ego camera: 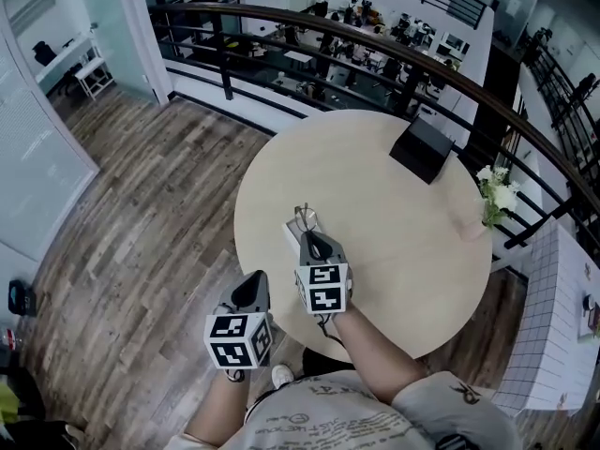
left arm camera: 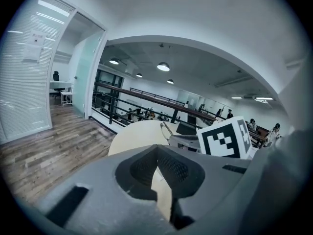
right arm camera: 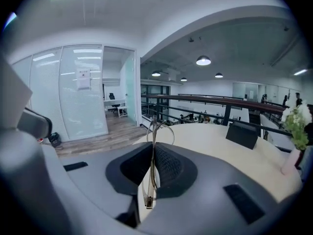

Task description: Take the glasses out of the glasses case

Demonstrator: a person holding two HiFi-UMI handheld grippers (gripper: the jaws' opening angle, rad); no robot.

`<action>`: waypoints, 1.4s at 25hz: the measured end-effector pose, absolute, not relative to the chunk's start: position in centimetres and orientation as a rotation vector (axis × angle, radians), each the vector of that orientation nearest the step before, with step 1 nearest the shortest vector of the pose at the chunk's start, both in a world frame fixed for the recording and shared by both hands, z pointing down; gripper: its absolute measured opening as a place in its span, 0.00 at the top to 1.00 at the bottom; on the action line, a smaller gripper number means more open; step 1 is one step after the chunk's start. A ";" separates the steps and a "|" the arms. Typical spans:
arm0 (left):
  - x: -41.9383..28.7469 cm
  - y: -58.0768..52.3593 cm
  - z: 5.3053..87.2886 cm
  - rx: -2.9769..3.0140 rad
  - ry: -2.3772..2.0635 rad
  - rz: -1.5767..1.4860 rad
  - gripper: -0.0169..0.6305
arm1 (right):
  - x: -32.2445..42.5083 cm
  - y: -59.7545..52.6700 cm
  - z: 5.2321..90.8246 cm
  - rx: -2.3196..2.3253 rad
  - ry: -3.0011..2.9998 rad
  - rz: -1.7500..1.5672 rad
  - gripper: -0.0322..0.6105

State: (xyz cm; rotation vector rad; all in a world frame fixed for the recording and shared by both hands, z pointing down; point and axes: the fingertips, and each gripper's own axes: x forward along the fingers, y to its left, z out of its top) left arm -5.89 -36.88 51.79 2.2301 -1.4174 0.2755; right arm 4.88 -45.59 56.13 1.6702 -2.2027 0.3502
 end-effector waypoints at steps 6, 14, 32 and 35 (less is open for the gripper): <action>-4.9 -35.7 49.2 2.318 -1.392 0.233 0.95 | 5.8 -41.2 49.3 1.768 -2.322 0.236 0.91; -4.1 -33.8 47.6 2.423 -1.316 0.216 0.95 | 7.4 -35.0 44.2 1.938 -2.371 0.202 0.91; -2.1 -30.4 47.4 2.495 -1.224 0.220 0.95 | 8.8 -30.5 45.0 1.995 -2.363 0.252 0.91; -2.0 -30.1 47.8 2.489 -1.222 0.223 0.95 | 9.1 -30.3 45.3 1.995 -2.361 0.257 0.91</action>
